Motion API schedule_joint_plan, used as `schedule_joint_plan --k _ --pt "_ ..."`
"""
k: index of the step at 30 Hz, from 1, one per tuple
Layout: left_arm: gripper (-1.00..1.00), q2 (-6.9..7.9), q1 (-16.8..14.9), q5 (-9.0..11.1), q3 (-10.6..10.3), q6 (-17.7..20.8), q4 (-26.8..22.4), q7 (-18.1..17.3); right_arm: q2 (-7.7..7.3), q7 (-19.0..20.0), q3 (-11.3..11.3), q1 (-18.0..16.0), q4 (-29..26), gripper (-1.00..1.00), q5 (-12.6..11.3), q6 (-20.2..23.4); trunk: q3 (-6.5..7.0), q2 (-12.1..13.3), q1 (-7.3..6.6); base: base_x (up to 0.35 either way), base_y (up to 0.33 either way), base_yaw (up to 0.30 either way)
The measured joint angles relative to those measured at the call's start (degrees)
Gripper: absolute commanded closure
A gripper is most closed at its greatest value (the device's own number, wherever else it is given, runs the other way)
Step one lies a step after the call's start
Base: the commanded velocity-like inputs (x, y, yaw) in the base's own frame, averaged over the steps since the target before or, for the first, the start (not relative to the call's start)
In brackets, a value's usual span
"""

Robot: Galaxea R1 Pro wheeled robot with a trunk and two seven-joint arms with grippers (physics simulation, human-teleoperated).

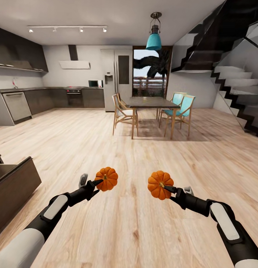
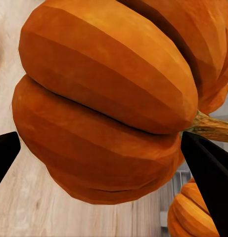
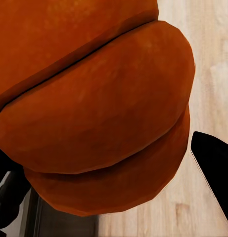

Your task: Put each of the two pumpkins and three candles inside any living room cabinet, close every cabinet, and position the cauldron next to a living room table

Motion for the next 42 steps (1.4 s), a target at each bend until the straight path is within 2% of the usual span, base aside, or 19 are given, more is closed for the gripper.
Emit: schedule_joint_plan --k 42 --pt "1.0 -0.01 0.0 0.0 0.0 -0.2 0.0 0.0 0.0 0.0 0.0 0.0 0.0 1.0 0.3 0.0 0.0 0.0 0.0 0.321 -0.097 0.0"
